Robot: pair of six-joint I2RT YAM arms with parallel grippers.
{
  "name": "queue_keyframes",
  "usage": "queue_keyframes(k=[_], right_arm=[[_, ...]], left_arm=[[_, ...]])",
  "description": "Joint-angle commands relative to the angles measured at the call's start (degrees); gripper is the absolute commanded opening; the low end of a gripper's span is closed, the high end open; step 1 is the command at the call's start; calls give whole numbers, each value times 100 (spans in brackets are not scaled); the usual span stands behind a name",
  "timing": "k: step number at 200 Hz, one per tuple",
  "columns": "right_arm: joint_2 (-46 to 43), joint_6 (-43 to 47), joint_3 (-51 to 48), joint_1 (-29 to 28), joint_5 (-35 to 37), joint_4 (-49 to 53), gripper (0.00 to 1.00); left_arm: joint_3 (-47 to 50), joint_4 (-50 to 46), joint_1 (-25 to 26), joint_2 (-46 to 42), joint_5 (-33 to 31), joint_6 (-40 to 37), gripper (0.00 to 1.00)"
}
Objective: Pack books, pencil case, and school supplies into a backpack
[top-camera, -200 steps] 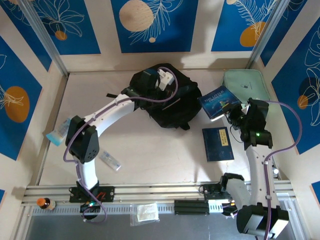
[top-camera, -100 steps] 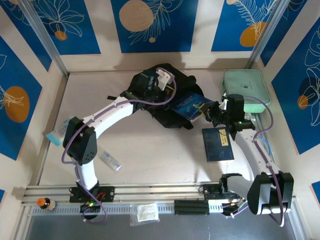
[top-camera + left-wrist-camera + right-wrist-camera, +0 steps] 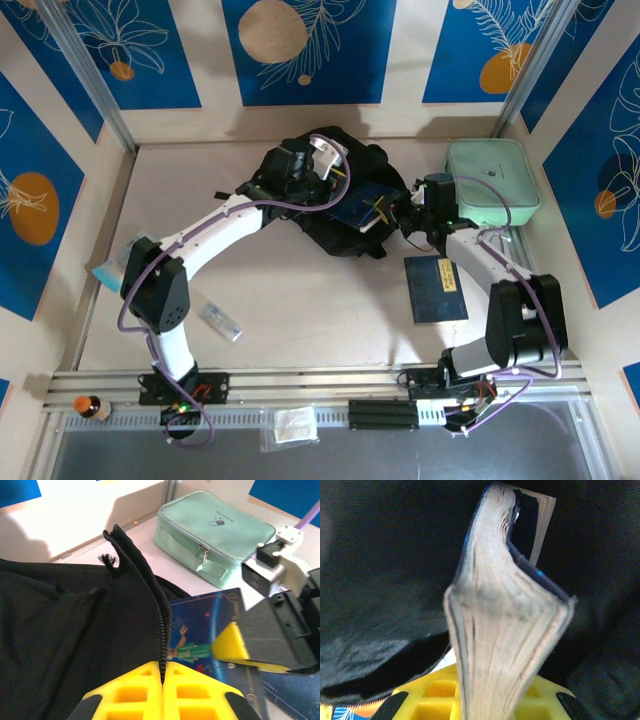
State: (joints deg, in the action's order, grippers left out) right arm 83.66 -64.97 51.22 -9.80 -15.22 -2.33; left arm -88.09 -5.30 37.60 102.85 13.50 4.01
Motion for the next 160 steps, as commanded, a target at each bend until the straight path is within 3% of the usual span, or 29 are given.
queue_keyframes(k=[1,28,91,126,160], right_arm=[[369,64,360,-136,187,-555,0],[1133,-358,568,-231,617,-714,0],[2845,-691,1842,-486,495,-778,2],[3311,-703,2292,-584,387,-359,20],[2964,-605,2084,-465,463,7,36]], left_arm=[[29,293,-34,-318,241,-59,0],[38,310,-26,-317,198,1,0],[219,284,-34,-515,-52,-41,0],[311,341,-43,-547,-106,-6,0],[319,310,-54,-514,-67,3,0]])
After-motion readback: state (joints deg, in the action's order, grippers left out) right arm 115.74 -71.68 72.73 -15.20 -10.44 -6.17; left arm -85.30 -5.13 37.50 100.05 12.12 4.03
